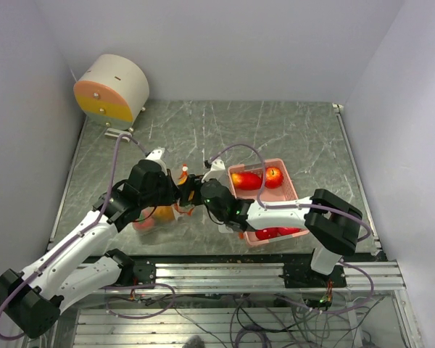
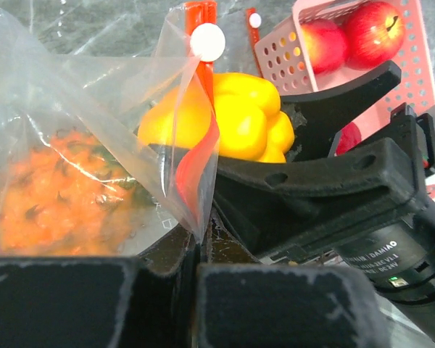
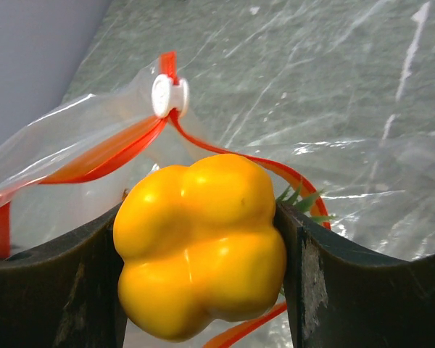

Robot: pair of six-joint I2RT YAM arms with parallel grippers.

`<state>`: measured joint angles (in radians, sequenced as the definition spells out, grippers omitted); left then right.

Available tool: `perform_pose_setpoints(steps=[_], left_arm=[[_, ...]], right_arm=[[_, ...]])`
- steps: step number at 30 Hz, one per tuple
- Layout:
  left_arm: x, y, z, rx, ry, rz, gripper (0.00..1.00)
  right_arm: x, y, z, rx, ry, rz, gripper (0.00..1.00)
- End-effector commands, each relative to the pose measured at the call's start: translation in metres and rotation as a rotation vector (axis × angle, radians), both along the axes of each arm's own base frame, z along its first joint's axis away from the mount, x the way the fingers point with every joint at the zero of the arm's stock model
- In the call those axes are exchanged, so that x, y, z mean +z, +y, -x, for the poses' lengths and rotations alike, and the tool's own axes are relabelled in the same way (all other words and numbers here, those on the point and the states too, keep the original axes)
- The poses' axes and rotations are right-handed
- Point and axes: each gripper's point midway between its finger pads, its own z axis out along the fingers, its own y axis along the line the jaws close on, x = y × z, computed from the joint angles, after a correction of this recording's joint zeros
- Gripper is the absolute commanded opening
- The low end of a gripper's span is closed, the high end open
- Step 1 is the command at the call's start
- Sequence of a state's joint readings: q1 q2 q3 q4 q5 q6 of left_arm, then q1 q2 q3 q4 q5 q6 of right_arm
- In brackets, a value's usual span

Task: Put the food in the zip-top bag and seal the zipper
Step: Place the fake vegetable in the zipper food storage bag.

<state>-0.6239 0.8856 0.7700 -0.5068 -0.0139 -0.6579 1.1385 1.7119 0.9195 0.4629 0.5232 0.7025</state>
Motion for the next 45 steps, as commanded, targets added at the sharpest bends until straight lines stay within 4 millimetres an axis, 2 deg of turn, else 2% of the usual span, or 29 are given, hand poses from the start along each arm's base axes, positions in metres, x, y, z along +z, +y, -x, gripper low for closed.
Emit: perform_pose_setpoints(steps=[1, 2, 7, 9, 12, 15, 17, 20, 22, 25, 27, 31, 33, 36, 41, 45], left_arm=[[0.019, -0.004, -0.011, 0.008, -0.080, 0.026, 0.07], [0.016, 0.000, -0.010, 0.021, -0.074, 0.010, 0.07], [-0.001, 0.020, -0.009, 0.095, -0.050, -0.064, 0.07], [-0.006, 0.021, -0.008, 0.100, -0.042, -0.072, 0.08], [-0.011, 0.020, -0.009, 0.096, -0.029, -0.080, 0.25], [-0.007, 0.016, -0.012, 0.082, -0.030, -0.085, 0.45], [0.000, 0.016, -0.014, 0.081, -0.042, -0.087, 0.59], [0.013, 0.018, -0.017, 0.090, -0.069, -0.091, 0.88], [0.023, 0.019, -0.017, 0.089, -0.090, -0.087, 0.98], [0.034, 0.021, -0.014, 0.082, -0.113, -0.077, 1.00], [0.042, 0.031, -0.013, 0.118, -0.133, -0.088, 0.99], [0.043, 0.084, -0.010, 0.372, -0.156, -0.164, 1.00], [0.037, 0.109, -0.009, 0.521, -0.173, -0.177, 1.00], [0.029, 0.134, -0.007, 0.678, -0.206, -0.156, 0.99], [0.007, 0.147, -0.005, 0.796, -0.186, -0.152, 1.00], [-0.020, 0.156, -0.003, 0.868, -0.149, -0.192, 0.99]], right_arm=[[0.018, 0.040, 0.035, 0.235, 0.016, -0.127, 0.46], [0.019, 0.044, 0.038, 0.259, 0.018, -0.128, 0.48], [0.015, 0.051, 0.041, 0.297, 0.022, -0.119, 0.76], [0.012, 0.051, 0.040, 0.298, 0.024, -0.111, 0.79], [0.008, 0.050, 0.040, 0.298, 0.022, -0.108, 0.77], [0.003, 0.048, 0.038, 0.286, 0.028, -0.106, 0.75], [0.001, 0.045, 0.037, 0.284, 0.034, -0.111, 0.72], [-0.001, 0.041, 0.036, 0.284, 0.039, -0.124, 0.66], [-0.003, 0.040, 0.034, 0.283, 0.041, -0.124, 0.63], [-0.002, 0.038, 0.033, 0.290, 0.032, -0.121, 0.61], [0.000, 0.036, 0.032, 0.288, 0.021, -0.117, 0.61], [0.003, 0.034, 0.031, 0.287, 0.006, -0.102, 0.60], [0.001, 0.036, 0.030, 0.291, 0.007, -0.092, 0.60], [0.003, 0.042, 0.030, 0.318, -0.002, -0.078, 0.59], [0.007, 0.051, 0.023, 0.330, -0.024, -0.065, 0.59], [0.005, 0.056, 0.014, 0.334, -0.019, -0.077, 0.59]])
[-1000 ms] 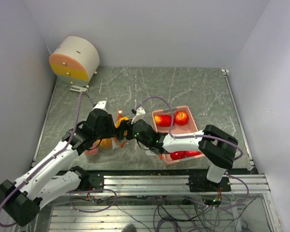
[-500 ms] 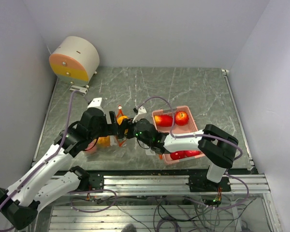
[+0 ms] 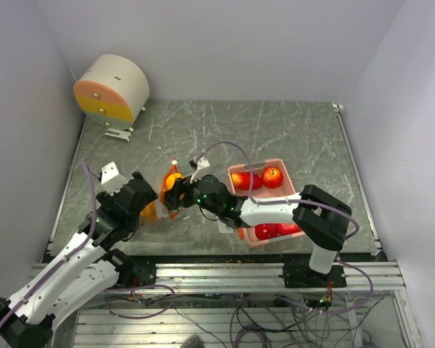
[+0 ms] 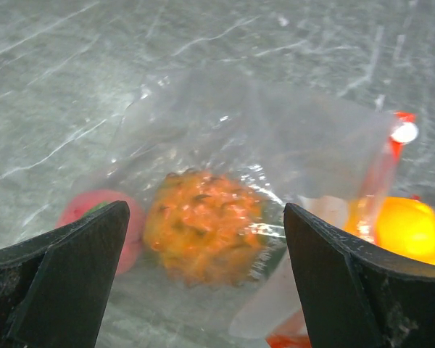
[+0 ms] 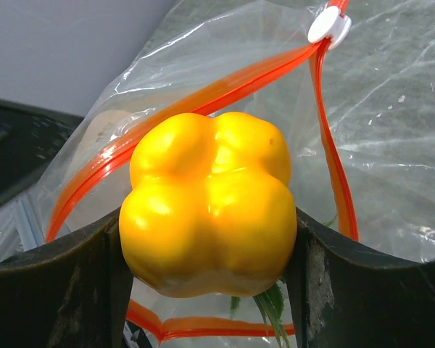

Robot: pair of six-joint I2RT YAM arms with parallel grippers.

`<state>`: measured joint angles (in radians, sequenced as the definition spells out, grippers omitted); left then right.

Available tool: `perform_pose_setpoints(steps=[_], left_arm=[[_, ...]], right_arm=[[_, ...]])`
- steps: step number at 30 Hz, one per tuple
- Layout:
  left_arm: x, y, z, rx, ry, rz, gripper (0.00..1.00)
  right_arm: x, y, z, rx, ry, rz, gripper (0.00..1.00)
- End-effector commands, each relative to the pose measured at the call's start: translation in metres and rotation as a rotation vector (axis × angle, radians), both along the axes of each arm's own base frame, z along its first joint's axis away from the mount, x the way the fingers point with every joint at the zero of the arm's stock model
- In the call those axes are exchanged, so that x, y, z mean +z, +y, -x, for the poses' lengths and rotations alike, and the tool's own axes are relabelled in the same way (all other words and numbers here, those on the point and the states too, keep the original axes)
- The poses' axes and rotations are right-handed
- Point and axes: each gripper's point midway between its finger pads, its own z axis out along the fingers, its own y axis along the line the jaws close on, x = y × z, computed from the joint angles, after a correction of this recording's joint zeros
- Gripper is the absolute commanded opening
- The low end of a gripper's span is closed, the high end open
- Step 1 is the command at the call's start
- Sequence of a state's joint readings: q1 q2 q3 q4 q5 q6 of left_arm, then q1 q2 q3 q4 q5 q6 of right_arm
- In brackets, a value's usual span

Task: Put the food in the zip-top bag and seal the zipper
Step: Place the fake vegetable in the zipper food storage bag.

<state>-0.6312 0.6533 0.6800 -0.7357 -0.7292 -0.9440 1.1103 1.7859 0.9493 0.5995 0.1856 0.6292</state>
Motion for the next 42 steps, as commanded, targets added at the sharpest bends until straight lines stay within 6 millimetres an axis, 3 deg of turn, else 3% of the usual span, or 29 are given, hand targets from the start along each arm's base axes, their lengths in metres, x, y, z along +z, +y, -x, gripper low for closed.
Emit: perform_pose_setpoints(steps=[1, 7, 12, 17, 22, 26, 33, 39, 42], left_arm=[[-0.023, 0.021, 0.002, 0.162, 0.002, -0.017, 0.98], [-0.050, 0.029, 0.006, 0.218, 0.019, -0.021, 0.89], [-0.067, 0.027, 0.006, 0.238, 0.034, -0.003, 0.60], [-0.085, 0.018, 0.004, 0.212, 0.065, 0.015, 0.46], [-0.100, 0.011, 0.004, 0.181, 0.079, 0.035, 0.44], [-0.100, 0.007, 0.002, 0.152, 0.068, 0.048, 0.44], [-0.101, 0.004, 0.003, 0.127, 0.080, 0.044, 0.43], [-0.101, 0.003, 0.003, 0.125, 0.078, 0.049, 0.43], [-0.100, 0.004, 0.004, 0.129, 0.074, 0.054, 0.43]], right_arm=[[0.000, 0.009, -0.011, 0.020, -0.007, -0.012, 0.59], [-0.005, 0.014, -0.014, 0.054, 0.000, -0.039, 0.59], [0.001, 0.014, -0.018, 0.061, -0.029, -0.058, 0.59], [-0.003, 0.018, -0.020, 0.074, -0.036, -0.067, 0.58], [0.025, 0.041, -0.010, 0.213, -0.058, -0.218, 0.58], [0.031, 0.059, -0.008, 0.268, -0.060, -0.260, 0.58], [-0.016, 0.072, -0.047, 0.107, 0.036, -0.112, 0.70], [-0.044, 0.048, -0.049, 0.015, 0.106, -0.028, 1.00], [-0.041, 0.037, -0.045, 0.016, 0.099, 0.002, 1.00]])
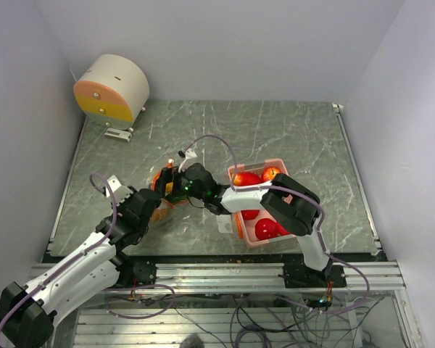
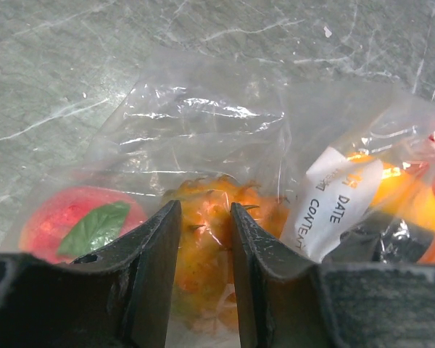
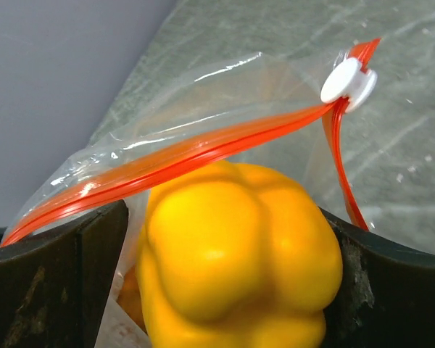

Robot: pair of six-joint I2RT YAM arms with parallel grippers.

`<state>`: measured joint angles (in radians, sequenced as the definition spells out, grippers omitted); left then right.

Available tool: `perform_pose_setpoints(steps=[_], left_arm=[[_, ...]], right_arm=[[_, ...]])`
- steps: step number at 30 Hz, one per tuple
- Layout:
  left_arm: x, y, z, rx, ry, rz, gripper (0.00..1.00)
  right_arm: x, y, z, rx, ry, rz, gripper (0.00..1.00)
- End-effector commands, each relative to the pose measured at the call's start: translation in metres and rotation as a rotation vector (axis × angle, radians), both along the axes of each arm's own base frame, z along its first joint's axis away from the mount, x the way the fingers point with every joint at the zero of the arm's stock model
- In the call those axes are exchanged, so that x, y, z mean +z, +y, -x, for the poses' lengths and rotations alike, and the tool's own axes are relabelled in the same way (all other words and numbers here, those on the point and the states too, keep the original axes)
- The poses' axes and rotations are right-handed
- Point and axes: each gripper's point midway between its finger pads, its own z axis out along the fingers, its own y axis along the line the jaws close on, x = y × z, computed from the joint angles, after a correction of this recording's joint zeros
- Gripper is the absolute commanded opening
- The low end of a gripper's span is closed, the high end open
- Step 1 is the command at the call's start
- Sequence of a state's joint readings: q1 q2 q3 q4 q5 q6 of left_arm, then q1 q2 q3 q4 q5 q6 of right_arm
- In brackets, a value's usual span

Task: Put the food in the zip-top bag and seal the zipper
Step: Place the fake vegetable in the zipper food storage bag.

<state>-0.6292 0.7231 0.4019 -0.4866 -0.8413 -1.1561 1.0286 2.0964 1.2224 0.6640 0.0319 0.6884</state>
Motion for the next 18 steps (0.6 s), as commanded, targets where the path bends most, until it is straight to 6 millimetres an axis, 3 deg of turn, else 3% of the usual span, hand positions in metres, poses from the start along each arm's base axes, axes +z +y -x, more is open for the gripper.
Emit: perform_pose_setpoints(steps=[1, 5, 9, 13, 18], left_arm=[[-0.024, -0.006, 0.014, -0.059, 0.093, 0.009, 0.43], [-0.023, -0.005, 0.016, -0.056, 0.090, 0.012, 0.43], [-0.023, -0.006, 0.016, -0.059, 0.085, 0.024, 0.43], [-0.018, -0.014, 0.012, -0.082, 0.072, 0.056, 0.43], [-0.008, -0.021, 0.009, -0.100, 0.061, 0.082, 0.43]], right_arm=[[-0.011, -0.023, 0.006, -0.029, 0.026, 0.085, 1.00], [0.028, -0.036, 0.011, -0.023, -0.045, 0.080, 1.00], [0.049, -0.049, 0.008, -0.056, -0.071, 0.118, 1.00], [0.047, -0.058, 0.004, -0.085, -0.053, 0.208, 1.00], [0.029, -0.059, 0.009, -0.071, -0.006, 0.237, 1.00]])
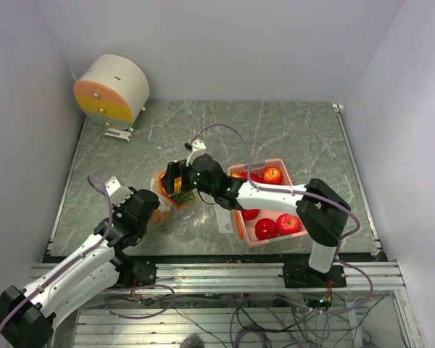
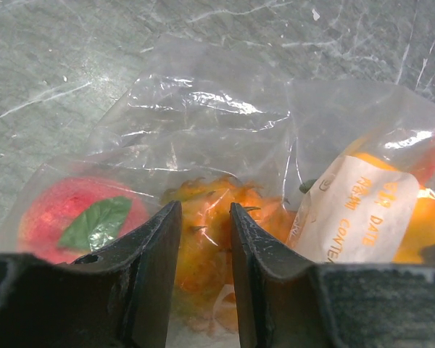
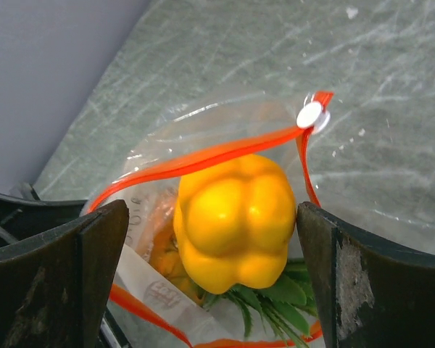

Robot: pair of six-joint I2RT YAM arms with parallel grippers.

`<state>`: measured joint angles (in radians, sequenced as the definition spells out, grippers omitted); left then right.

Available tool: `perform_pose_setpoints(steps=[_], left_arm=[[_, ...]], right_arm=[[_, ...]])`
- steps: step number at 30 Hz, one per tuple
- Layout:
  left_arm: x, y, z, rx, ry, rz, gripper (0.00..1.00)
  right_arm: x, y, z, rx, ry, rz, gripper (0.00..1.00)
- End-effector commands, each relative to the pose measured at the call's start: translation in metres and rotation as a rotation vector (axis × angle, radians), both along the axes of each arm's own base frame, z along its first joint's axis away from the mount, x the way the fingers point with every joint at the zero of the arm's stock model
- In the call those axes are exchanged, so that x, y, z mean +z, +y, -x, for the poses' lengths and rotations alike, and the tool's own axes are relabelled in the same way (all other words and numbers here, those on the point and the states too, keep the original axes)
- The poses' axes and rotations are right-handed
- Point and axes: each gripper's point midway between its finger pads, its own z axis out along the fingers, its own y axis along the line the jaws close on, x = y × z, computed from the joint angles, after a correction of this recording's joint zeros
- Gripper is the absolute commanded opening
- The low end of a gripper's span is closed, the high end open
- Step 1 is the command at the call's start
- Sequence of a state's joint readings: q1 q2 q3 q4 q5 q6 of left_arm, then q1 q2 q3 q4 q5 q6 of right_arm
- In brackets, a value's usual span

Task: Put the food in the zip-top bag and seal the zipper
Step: Place the fake vegetable in the zipper food storage bag.

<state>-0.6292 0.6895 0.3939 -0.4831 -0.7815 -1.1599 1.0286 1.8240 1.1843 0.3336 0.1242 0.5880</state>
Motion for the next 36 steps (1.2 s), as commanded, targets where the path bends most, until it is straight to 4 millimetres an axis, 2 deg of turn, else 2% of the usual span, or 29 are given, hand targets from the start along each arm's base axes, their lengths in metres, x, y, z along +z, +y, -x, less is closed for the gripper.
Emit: perform_pose_setpoints(steps=[1, 3, 4, 7, 9, 12, 16, 19, 22, 27, 29, 33, 36], left_arm=[[-0.005, -0.012, 0.006, -0.063, 0.055, 0.030, 0.43], [0.000, -0.014, 0.005, -0.067, 0.047, 0.039, 0.43], [0.003, -0.015, 0.005, -0.068, 0.040, 0.047, 0.43], [0.010, -0.020, 0.003, -0.088, 0.020, 0.080, 0.43], [0.016, -0.026, 0.002, -0.110, 0.007, 0.105, 0.43], [0.026, -0.036, 0.000, -0.156, -0.009, 0.135, 0.43], [0.037, -0.051, -0.002, -0.228, -0.010, 0.164, 0.43], [0.032, -0.056, -0.003, -0.249, 0.011, 0.156, 0.42], [0.022, -0.057, -0.003, -0.249, 0.030, 0.146, 0.42], [0.000, -0.051, 0.000, -0.228, 0.069, 0.118, 0.41], [-0.007, -0.049, 0.002, -0.220, 0.078, 0.112, 0.41], [-0.016, -0.046, 0.003, -0.216, 0.083, 0.097, 0.40], [-0.018, -0.043, 0.004, -0.214, 0.093, 0.078, 0.39]], right_arm=[[-0.028, -0.011, 0.003, -0.018, 0.054, 0.085, 0.98], [-0.031, -0.016, 0.005, -0.028, 0.067, 0.076, 0.92], [-0.031, -0.018, 0.005, -0.030, 0.073, 0.063, 0.85], [-0.028, -0.011, 0.012, 0.025, 0.093, -0.020, 0.45], [-0.031, 0.002, 0.015, 0.079, 0.115, -0.052, 0.28], [-0.042, 0.018, 0.009, 0.082, 0.126, -0.067, 0.23], [-0.057, 0.016, -0.010, -0.009, 0.119, -0.039, 0.23], [-0.058, 0.017, -0.008, 0.016, 0.117, -0.016, 0.31], [-0.047, 0.007, 0.001, 0.042, 0.094, -0.019, 0.47], [-0.028, -0.023, 0.007, 0.025, 0.055, 0.020, 0.82], [-0.021, -0.032, 0.009, 0.033, 0.052, 0.021, 0.93], [-0.008, -0.044, 0.016, 0.057, 0.042, 0.015, 0.94], [-0.017, -0.056, 0.024, 0.082, 0.053, 0.035, 0.93]])
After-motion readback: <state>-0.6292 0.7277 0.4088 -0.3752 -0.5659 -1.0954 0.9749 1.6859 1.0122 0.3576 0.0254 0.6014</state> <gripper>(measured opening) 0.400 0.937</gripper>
